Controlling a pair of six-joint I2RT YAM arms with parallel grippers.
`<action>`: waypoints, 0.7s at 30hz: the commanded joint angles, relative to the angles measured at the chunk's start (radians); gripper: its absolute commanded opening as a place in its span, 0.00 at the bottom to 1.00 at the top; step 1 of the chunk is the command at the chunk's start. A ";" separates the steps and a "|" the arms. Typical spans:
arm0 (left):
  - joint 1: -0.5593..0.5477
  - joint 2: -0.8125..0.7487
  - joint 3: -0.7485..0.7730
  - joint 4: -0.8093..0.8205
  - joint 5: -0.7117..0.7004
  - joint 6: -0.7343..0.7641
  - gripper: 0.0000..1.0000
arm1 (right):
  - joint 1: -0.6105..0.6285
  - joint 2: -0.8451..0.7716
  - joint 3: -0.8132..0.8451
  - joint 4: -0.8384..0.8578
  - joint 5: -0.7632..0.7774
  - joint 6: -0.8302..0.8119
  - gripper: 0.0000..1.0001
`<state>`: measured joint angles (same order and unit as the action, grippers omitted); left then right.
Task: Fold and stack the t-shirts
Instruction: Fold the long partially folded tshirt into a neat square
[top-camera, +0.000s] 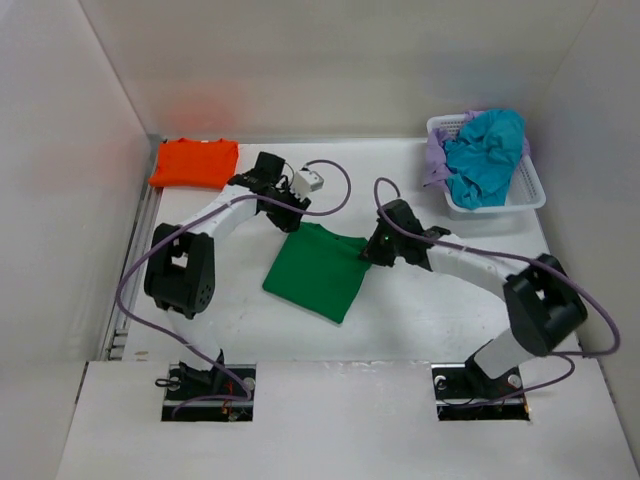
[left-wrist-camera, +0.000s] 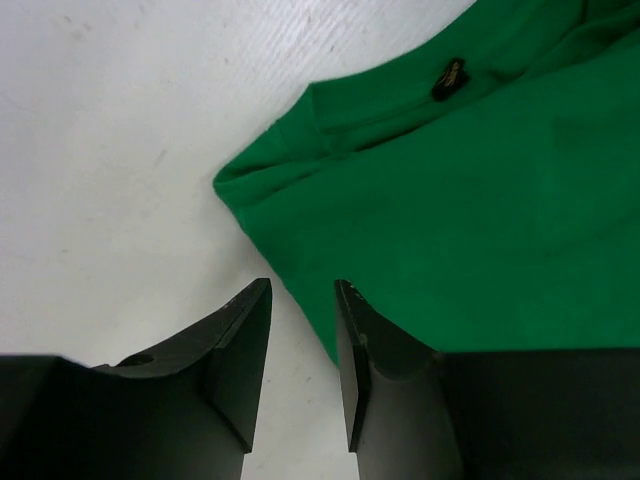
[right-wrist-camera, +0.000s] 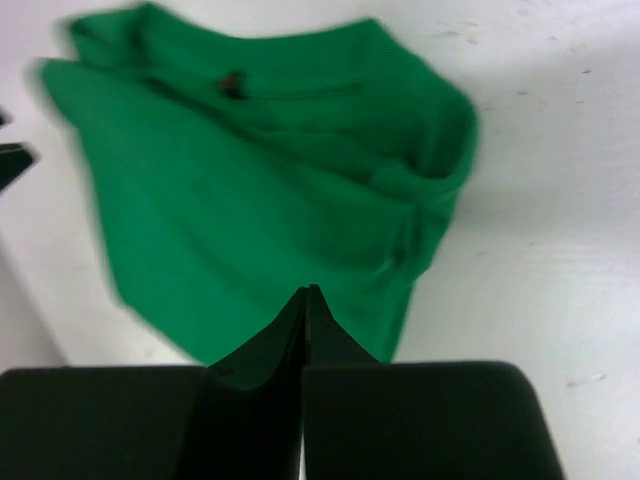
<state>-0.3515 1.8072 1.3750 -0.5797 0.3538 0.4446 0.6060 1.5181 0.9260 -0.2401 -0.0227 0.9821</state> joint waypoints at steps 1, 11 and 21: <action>0.021 0.061 0.004 0.027 0.021 -0.052 0.30 | -0.015 0.131 0.095 -0.004 0.035 -0.037 0.00; 0.064 0.150 0.104 0.083 -0.061 -0.156 0.33 | -0.142 0.382 0.373 -0.022 0.046 -0.155 0.00; 0.128 -0.100 -0.023 0.058 0.042 -0.254 0.56 | -0.130 0.196 0.314 -0.079 0.024 -0.238 0.37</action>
<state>-0.2390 1.8553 1.4010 -0.5251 0.3241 0.2523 0.4549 1.8301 1.2629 -0.2935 -0.0071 0.7818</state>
